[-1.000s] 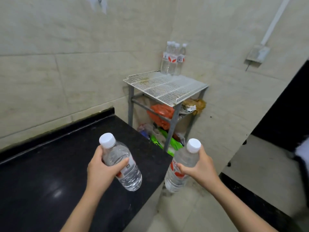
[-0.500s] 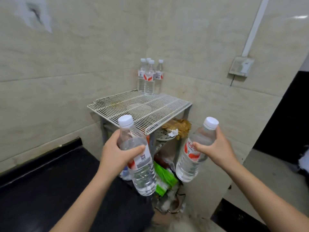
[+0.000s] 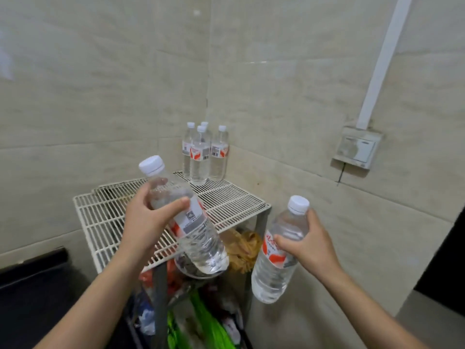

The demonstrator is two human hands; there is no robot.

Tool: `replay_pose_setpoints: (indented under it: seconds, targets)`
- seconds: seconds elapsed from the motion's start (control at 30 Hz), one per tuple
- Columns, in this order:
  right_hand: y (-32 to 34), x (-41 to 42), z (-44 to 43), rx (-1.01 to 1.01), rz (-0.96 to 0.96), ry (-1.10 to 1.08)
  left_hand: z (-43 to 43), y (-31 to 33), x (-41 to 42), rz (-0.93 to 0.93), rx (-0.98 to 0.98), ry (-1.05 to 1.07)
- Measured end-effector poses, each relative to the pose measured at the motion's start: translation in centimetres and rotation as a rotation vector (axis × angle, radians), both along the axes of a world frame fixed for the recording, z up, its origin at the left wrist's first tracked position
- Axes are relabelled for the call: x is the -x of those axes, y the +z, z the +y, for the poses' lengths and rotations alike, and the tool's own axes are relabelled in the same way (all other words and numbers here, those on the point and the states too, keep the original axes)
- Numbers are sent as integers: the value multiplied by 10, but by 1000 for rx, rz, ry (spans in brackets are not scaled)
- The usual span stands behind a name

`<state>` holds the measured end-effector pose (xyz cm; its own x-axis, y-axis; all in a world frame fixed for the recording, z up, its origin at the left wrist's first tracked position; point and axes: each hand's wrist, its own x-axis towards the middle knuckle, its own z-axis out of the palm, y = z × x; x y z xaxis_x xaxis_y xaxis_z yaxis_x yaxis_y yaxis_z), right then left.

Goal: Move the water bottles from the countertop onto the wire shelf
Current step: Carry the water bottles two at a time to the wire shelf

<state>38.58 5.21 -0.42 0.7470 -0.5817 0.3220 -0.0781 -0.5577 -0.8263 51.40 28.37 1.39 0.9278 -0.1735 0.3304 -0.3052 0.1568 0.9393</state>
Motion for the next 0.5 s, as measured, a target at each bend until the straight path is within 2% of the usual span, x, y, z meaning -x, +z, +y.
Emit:
replay_pose_setpoints:
  seconds: [0.3, 0.5]
  targets:
    - [47, -120, -82, -21, -299, 79, -66, 26, -95, -74, -51, 157]
    - [62, -226, -113, 51, -215, 124, -122, 25, -176, -24, -107, 162]
